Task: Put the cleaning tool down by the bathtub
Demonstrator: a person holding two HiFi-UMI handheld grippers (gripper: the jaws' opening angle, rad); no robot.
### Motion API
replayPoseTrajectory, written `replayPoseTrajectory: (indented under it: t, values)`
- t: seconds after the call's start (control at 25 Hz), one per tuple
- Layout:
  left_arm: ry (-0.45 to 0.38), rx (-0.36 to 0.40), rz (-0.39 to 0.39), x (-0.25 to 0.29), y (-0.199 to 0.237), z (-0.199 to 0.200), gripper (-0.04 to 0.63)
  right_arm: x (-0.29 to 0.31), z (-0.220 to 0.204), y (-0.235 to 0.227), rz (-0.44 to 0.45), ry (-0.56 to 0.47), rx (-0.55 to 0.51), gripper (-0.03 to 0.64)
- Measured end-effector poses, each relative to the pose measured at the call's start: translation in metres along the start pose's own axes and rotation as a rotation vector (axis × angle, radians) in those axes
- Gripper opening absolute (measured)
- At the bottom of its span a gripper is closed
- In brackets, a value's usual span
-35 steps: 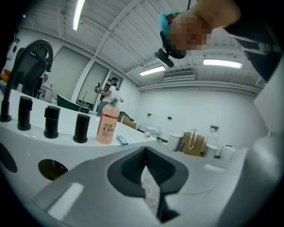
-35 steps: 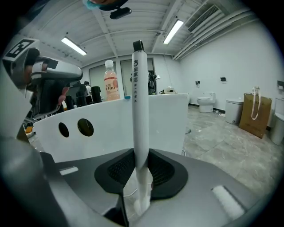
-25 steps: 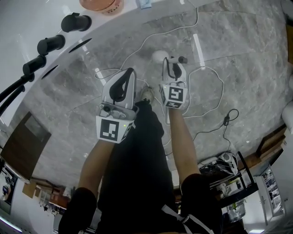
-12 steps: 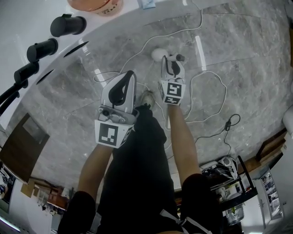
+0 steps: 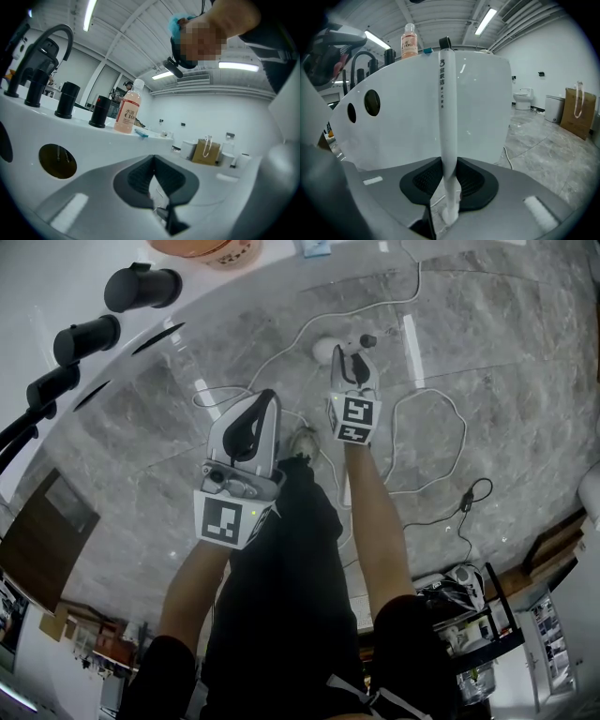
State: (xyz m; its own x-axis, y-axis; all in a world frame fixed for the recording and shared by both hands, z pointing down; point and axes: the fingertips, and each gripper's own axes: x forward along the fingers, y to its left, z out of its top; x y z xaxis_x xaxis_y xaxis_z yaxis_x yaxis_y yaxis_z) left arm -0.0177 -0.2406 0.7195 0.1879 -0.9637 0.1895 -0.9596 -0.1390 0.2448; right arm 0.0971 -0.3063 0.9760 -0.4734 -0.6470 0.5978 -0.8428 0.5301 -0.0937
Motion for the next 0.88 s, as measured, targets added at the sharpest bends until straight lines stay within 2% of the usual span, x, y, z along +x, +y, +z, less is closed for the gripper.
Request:
replayPoseTrajectory:
  t: [0.12,0.88]
  values:
    - [-0.021,0.002,0.011,0.000,0.005,0.004,0.009,0.006,0.004,-0.002,-0.007,-0.001,0.006,0.092]
    - [-0.009,-0.025,0.023,0.001,0.018,-0.003,0.009,0.050,0.016,-0.009,-0.002,0.037,0.026,0.092]
